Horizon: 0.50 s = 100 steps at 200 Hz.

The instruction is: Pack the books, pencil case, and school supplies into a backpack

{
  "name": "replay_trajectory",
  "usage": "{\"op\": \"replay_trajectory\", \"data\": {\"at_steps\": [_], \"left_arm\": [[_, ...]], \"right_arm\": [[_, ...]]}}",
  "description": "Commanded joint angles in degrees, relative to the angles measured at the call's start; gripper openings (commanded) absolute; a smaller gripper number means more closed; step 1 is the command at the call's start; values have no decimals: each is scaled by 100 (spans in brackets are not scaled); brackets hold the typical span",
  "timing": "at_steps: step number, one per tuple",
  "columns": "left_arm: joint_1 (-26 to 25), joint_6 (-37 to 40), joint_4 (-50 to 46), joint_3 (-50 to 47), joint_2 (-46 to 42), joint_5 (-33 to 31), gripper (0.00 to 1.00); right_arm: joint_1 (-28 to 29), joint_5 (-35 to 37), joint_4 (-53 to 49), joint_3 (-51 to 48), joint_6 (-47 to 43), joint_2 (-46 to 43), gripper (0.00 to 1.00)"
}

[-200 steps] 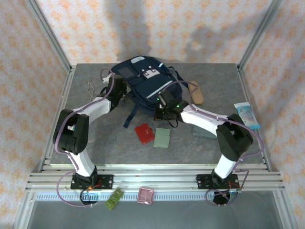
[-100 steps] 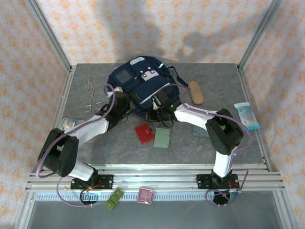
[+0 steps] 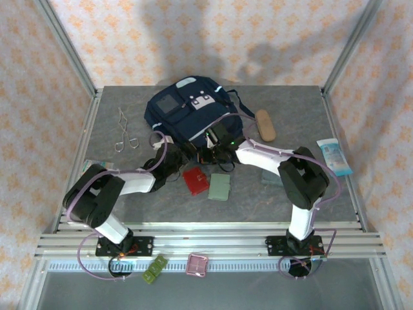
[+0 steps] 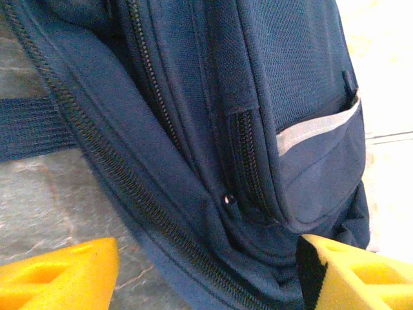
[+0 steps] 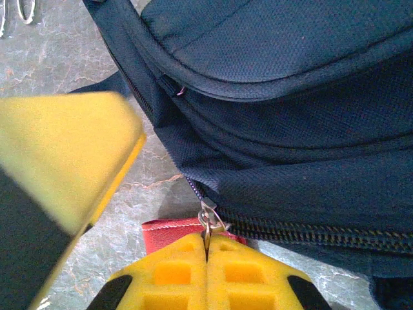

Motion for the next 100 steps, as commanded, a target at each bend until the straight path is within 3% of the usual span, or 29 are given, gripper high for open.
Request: {"op": "replay_trajectory", "data": {"at_steps": [1,9,36,50,100], "left_arm": [[-4,-193,756,199,382,86,70],[-7,-204,793,253,523,116,65],[28,-266,933,268,757,98,17],[69,-240,903,258,761,122,0],[343,-5,635,138,423,176,0]], "right_arm": [[49,-143,80,118,54,11,0],[49,-125,30,137,39,21,0],[49,58,-292,199,-62,27,0],[49,304,-618,242,-152,31,0],[-247,1286,-1719,104,-410,-168,0]]}}
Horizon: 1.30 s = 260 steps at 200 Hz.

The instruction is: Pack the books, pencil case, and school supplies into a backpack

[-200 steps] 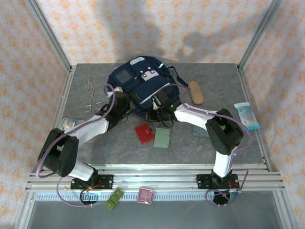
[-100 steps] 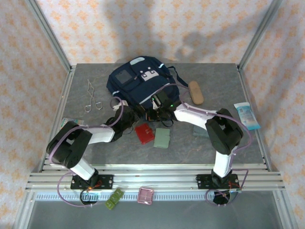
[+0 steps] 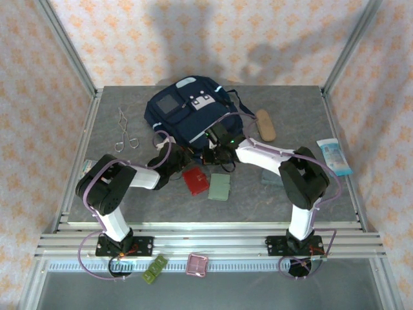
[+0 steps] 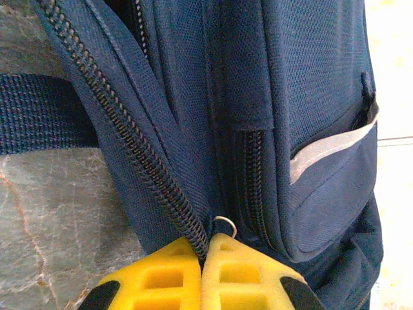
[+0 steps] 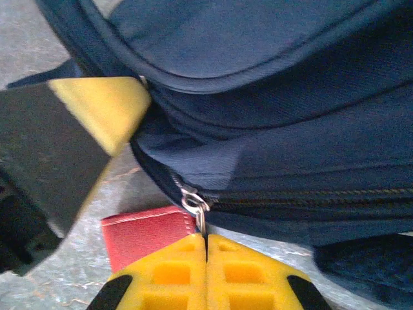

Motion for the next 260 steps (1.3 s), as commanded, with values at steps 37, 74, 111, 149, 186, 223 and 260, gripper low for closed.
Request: {"op": "replay_trajectory", "data": {"at_steps": [37,74,111,149,186,223,260], "left_arm": [[357,447,-277,55,-461,-3,0],[341,422,-285,220,-438,299,0],[264,353,-214,233,-506,398,0],[192,312,-210,280,-526,461,0],[132,265,-129,287,-516,496,0],[87,186,-29,290,-504,536,0],[30,155,13,311,-475,583,0]], "right_arm": [[-691,1638,-1115,-420,-229,-676,0],[-574,225,-112,-630,-261,-1150,3],[-66,-443,390,-484,-4,-976,36],[-48,-924,682,-495,243,-557,43],[-40,-964,728,-306,355,-182,45],[-41,-876,798,-43,518,186,43],[-95,-699,749,240,772,460,38]]}}
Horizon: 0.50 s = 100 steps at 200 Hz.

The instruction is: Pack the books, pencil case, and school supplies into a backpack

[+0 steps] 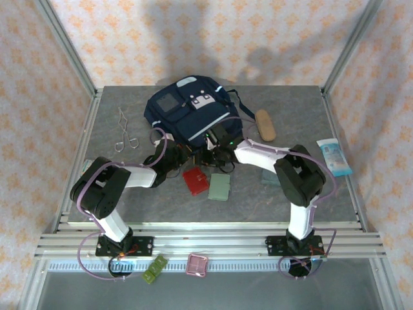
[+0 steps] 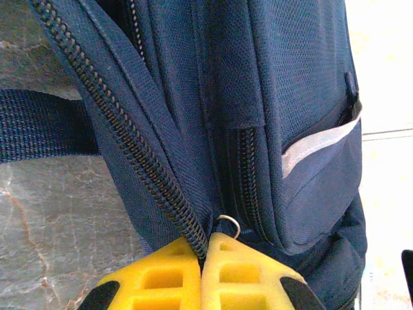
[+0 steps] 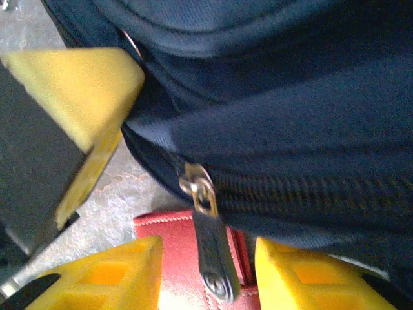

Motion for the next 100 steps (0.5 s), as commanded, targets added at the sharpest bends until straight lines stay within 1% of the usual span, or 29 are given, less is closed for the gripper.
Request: {"op": "replay_trajectory", "data": {"at_steps": [1,13,21,29,51,70,100], "left_arm": [[-124,-37,386,233,-177,214,0],[-136,-56,429,209,-158,211,0],[-143,-81,467,194,-146,206,0],[-145,-101,498,170,-131,218,0],[-143,-101,518,157,-119,191,0],[-139,-58,473,156,-144,139,0],[1,61,301,130,-210,4,0]], "right_arm": [[-69,182,81,300,257,178,37],[-102,235,88,338,346,230,32],[-129,225,52,398,371,268,25],[-142,260,5,432,398,304,20],[-184,374,-150,426,416,311,0],[-226,462,-375,391,293,239,0],[-323,1117,-1055,275,-208,-131,0]]}}
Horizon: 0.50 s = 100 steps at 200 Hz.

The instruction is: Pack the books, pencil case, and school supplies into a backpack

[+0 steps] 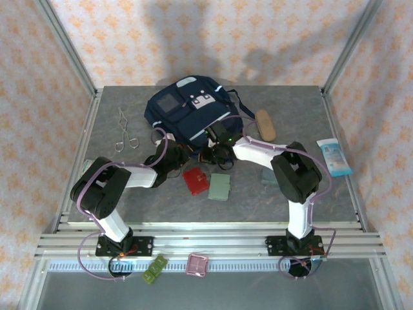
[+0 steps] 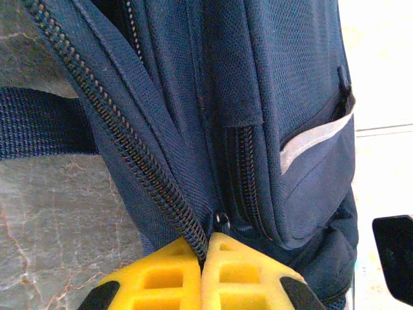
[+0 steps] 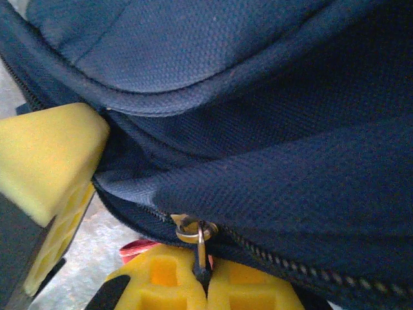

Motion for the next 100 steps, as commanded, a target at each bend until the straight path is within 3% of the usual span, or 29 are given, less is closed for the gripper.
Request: {"op": "replay_trajectory", "data": {"at_steps": [1,69,100], "left_arm": [[51,103,264,114,-207,-27,0],[315,447,-165,228,-339,-111,0],[365,612,-380,409,-357,-198,0]], "right_arm": [[-207,908,-774,5,-432,-364,0],[-919,1428,-1184,-881,-862,-1276,0],[-1009,2636,-1304,-786,-937,-1161,0]]}}
